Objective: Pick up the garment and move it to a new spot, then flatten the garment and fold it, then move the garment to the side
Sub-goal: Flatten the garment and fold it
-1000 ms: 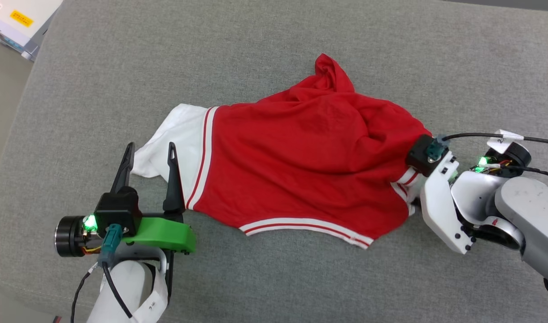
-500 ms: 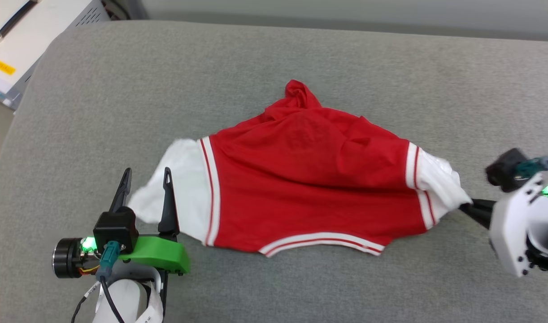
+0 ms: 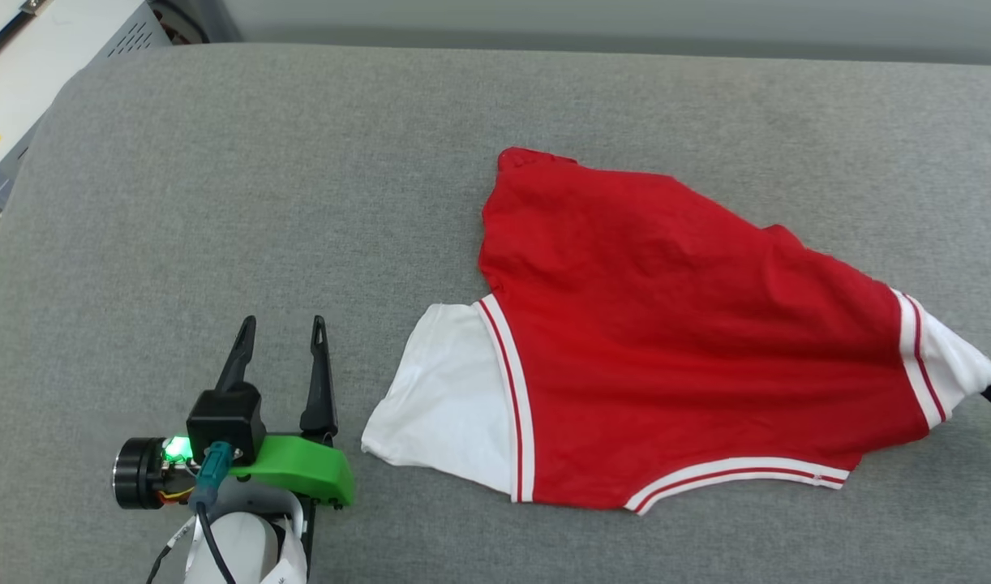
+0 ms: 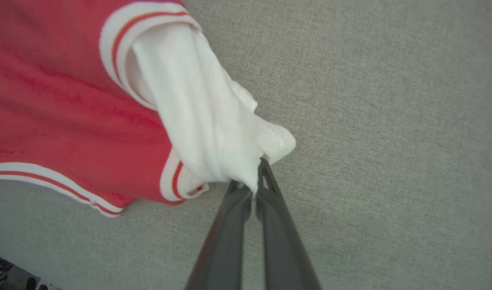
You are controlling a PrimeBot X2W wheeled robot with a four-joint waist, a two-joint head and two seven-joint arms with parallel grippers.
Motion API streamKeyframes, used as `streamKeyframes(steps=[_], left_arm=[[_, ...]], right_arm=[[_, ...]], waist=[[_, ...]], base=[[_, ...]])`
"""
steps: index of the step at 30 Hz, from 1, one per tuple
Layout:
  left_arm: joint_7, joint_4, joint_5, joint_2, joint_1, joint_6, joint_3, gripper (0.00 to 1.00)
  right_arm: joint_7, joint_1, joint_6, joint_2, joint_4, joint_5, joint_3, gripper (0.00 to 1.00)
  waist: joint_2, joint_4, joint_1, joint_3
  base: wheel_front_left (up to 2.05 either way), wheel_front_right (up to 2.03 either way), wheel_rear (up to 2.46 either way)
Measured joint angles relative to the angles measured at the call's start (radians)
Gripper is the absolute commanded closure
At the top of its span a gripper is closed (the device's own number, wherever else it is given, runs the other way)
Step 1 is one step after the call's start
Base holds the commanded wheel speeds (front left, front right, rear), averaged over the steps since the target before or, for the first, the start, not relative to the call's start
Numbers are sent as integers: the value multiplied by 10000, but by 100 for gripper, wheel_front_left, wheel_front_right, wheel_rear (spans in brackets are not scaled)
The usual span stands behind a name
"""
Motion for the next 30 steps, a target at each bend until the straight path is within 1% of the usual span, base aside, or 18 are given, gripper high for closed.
streamKeyframes(steps=[2,5,9,12,15,17,18,21,24,27,30], left_arm=[[0,36,48,-61,-31,-36,-33,0],[0,82,69,-119,-153,-81,-48,0],[0,161,123,-153,-262,-102,-42,0],[0,255,165,-178,-286,-163,-56,0],[0,330,244,-196,-287,-163,-40,0],[0,359,244,-196,-280,-163,21,0],[0,376,245,-192,-265,-165,59,0],[0,391,311,-184,-165,-163,142,0],[0,380,316,-148,-18,-174,222,0],[0,284,318,-88,73,-221,314,0],[0,100,320,29,71,-318,393,0]], right_arm=[[282,-64,0,268,332,-81,-194,100],[732,-471,0,731,922,-291,-171,100],[932,-1367,0,1369,2165,-874,38,100],[940,-1776,0,1567,2897,-1264,339,100],[324,-1991,-4,1852,3367,-1277,431,99],[-169,-2010,-6,1916,3480,-1377,598,71],[-495,-2009,-6,1935,3488,-1453,665,0],[-1398,-1903,-6,1981,3379,-1532,788,0],[-2405,-1529,-2,1985,2880,-1758,658,0],[-3336,-1028,-2,1975,2150,-2107,86,0],[-3791,-502,-2,2161,1273,-2650,-625,0]], waist=[[0,89,0,125],[0,237,0,298],[0,426,0,491],[-1,544,-1,535],[0,590,-1,450],[0,579,0,347],[0,560,-1,277],[0,471,0,31],[0,348,0,-236],[0,185,0,-491],[0,13,0,-670]], base=[[0,0,0],[0,0,0],[0,0,0],[0,0,0],[0,0,0],[0,0,0],[0,0,0],[0,0,0],[0,0,0],[0,0,0],[0,0,0]])
